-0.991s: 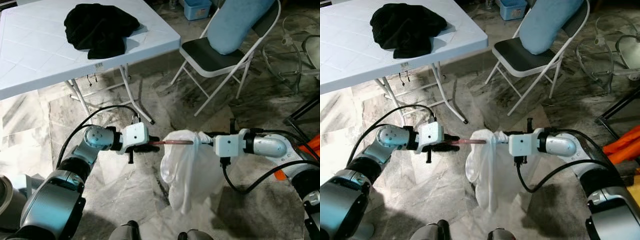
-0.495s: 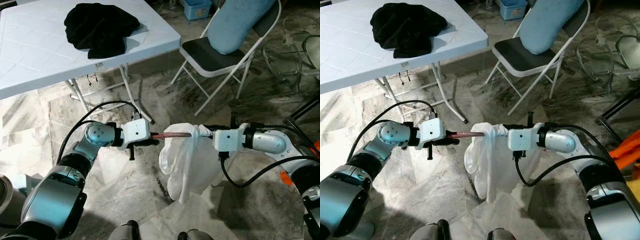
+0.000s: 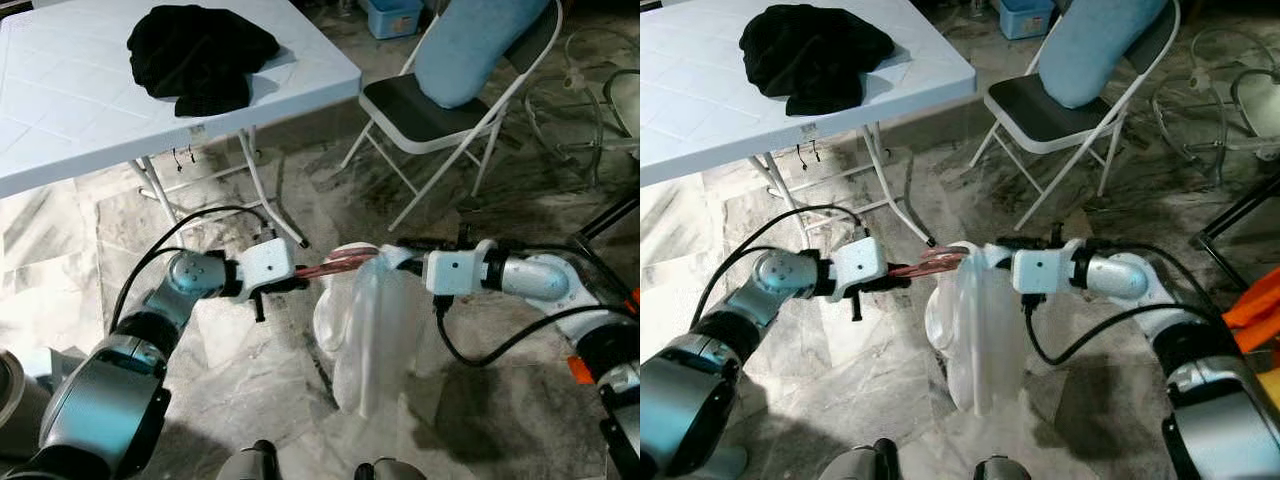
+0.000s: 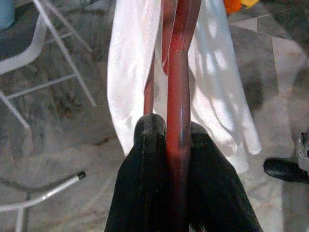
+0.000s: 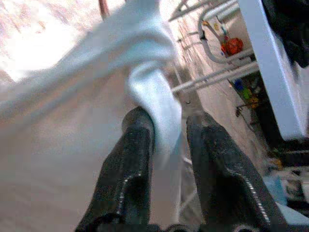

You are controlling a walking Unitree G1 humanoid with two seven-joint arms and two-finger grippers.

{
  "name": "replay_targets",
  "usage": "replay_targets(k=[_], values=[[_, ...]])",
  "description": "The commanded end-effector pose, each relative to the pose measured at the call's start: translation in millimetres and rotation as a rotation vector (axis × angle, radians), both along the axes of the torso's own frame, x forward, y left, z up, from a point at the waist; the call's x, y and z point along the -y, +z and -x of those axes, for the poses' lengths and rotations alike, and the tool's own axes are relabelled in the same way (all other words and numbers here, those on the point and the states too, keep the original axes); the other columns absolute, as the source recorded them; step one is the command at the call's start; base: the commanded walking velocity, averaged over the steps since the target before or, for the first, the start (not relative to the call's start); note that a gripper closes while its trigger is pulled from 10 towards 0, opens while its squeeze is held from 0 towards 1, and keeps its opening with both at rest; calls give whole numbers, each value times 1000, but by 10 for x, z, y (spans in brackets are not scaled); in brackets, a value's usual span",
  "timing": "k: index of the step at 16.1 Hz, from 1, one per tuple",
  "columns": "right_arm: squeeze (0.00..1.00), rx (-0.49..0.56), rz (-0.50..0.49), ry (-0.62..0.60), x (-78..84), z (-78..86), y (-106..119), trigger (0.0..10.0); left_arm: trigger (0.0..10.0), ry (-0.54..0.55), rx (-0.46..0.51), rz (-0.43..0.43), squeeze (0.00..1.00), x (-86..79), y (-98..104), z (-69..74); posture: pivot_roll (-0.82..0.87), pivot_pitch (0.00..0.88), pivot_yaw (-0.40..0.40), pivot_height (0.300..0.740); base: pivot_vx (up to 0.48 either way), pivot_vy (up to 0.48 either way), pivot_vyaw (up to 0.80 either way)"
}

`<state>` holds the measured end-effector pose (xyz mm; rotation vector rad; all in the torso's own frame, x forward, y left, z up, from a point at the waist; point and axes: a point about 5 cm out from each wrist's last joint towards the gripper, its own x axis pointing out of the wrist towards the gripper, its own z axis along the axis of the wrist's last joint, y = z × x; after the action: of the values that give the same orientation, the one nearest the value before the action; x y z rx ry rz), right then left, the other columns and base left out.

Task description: Hang hanger

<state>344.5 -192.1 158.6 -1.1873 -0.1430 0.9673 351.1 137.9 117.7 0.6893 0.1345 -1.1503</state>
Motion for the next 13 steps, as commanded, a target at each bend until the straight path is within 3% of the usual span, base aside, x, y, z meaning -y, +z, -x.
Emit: replay_targets(k=[1,3,6,8,11,13], values=[[1000,29,12,-19,54,-30,70,10000,0,54,3,39,0,-87,12,-12,-114,163,11,740,0,0,0],[1000,51,4,-56,94,-62,111,10000,0,125,13,93,0,-134,2,-23,-112,163,8,740,0,0,0],[1000,108,-63,-140,120,-119,161,10000,0,280,21,248,0,-147,-35,-40,-107,165,6,740,0,0,0],[1000,123,-192,-249,155,-166,181,10000,0,374,-29,420,0,-98,-102,-18,-106,167,7,740,0,0,0],[1000,86,-350,-359,131,-157,65,10000,0,412,-81,556,0,4,-112,-17,-106,166,4,740,0,0,0],[1000,26,-455,-381,9,-88,-97,10000,0,393,-100,601,0,105,-106,-10,-108,164,10,740,0,0,0]])
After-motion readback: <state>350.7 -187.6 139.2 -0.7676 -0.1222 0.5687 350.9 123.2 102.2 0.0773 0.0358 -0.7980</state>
